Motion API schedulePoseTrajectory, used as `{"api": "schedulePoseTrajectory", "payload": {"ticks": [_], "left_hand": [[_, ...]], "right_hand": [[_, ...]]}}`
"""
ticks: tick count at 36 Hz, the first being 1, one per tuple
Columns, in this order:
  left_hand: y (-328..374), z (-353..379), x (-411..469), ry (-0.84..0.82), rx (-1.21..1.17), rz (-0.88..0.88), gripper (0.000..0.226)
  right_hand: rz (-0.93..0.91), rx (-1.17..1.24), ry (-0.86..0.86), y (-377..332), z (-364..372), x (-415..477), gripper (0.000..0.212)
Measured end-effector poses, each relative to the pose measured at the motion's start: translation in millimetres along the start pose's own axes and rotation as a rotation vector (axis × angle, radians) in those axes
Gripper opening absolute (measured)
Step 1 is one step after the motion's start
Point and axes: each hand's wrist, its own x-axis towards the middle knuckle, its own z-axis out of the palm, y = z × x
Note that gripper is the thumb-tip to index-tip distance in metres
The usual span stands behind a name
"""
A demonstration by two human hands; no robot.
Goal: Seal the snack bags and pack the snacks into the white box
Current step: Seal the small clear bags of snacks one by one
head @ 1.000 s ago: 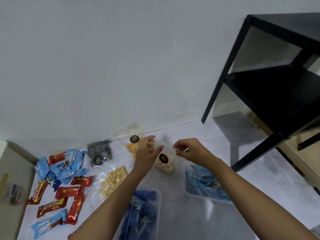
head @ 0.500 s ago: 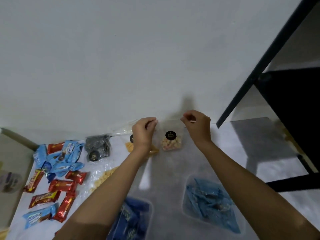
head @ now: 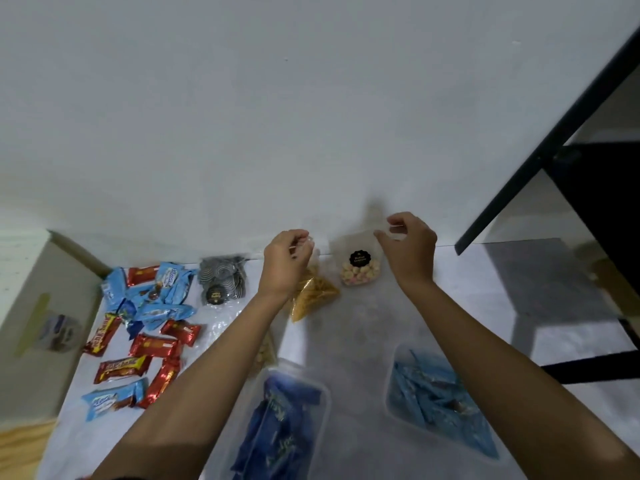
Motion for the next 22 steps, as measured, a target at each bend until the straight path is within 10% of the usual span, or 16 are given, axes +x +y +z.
{"api": "schedulePoseTrajectory", "payload": {"ticks": [12,22], "left_hand": [[-89,-149,-102,-0.32,0.469,-0.063,0.038],[-131,-182,-139,-0.575,0.722,-0.137,0.073]], "right_hand": [[-0.163,-0.074,-0.025,-39,46,-81,0.045],[-0.359,-0.268,-1.018,-62,128,-174,0.029]]}}
